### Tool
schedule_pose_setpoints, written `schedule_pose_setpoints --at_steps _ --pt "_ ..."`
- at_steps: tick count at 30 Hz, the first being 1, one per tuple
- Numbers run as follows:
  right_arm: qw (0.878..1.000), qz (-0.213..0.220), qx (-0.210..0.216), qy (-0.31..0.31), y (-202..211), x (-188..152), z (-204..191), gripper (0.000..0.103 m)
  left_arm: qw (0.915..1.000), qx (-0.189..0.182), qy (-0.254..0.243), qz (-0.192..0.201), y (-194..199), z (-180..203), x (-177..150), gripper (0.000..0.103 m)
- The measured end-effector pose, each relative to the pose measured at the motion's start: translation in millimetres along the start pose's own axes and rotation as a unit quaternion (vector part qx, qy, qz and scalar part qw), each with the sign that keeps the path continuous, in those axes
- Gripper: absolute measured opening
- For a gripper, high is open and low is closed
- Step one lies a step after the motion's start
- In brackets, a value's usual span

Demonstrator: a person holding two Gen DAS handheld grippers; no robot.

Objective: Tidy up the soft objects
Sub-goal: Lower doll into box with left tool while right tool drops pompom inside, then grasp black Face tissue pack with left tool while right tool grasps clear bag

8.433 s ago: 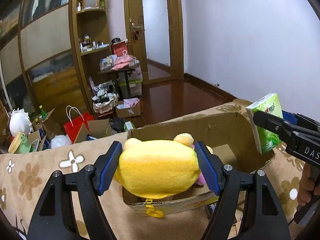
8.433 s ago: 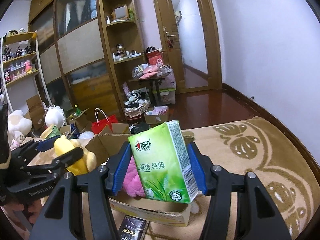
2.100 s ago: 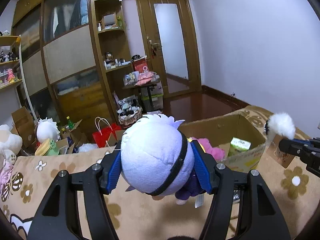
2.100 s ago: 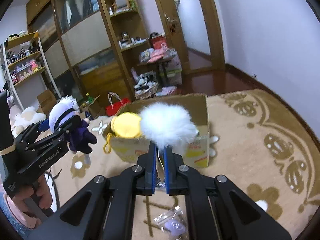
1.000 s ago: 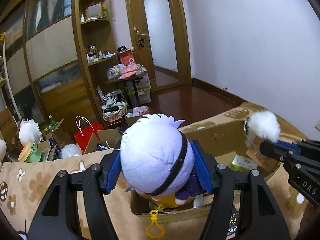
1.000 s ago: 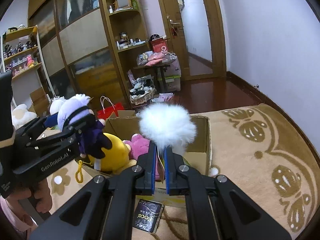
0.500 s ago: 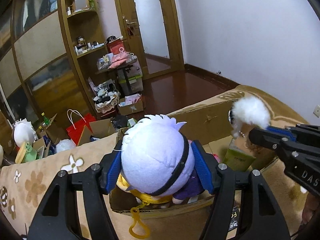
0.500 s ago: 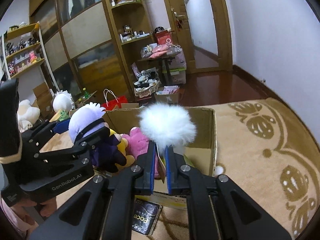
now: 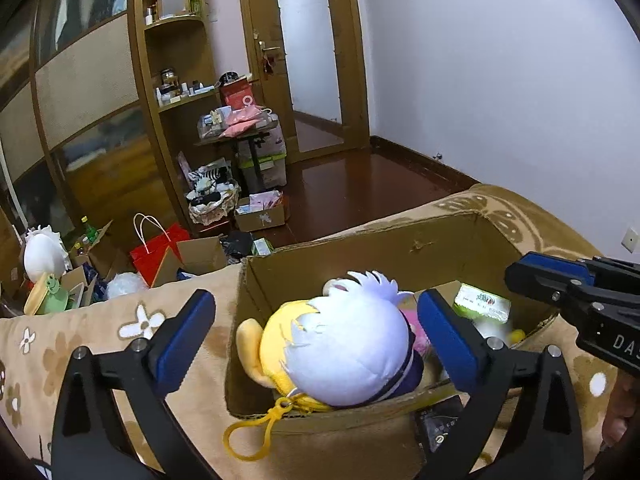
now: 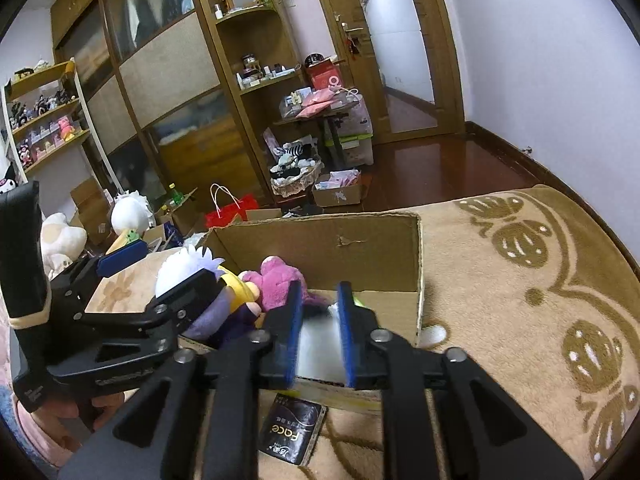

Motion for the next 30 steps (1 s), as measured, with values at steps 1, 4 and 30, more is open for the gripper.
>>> schedule_pose_setpoints --at_steps 1,4,30 --pt "1.0 0.002 -0.001 -0.002 1.9 0.2 0.4 0.033 1.0 -0.002 0.001 0.001 2.9 -0.6 0.7 0.1" --pt "1.0 0.008 -0.006 -0.007 9.8 1.1 1.1 0.046 1.0 -0.001 0.006 0.005 10.9 -2.5 1.0 0.1" --pt "0.997 -0.052 -0.051 -0.015 83.7 -38.2 -27.0 0.103 0.9925 -0.051 0.039 -0.104 81.2 -15.0 -34.4 0.101"
Point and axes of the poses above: each gripper's, at about its wrist camera, not at the fingertips, and y roughly against the way its jaws point, z to its right, x to its top, the point moved 1 cm from there along -y, roughly the way its jaws point, and after that the axes turned 13 degrees about y, right-handed, at the moved point
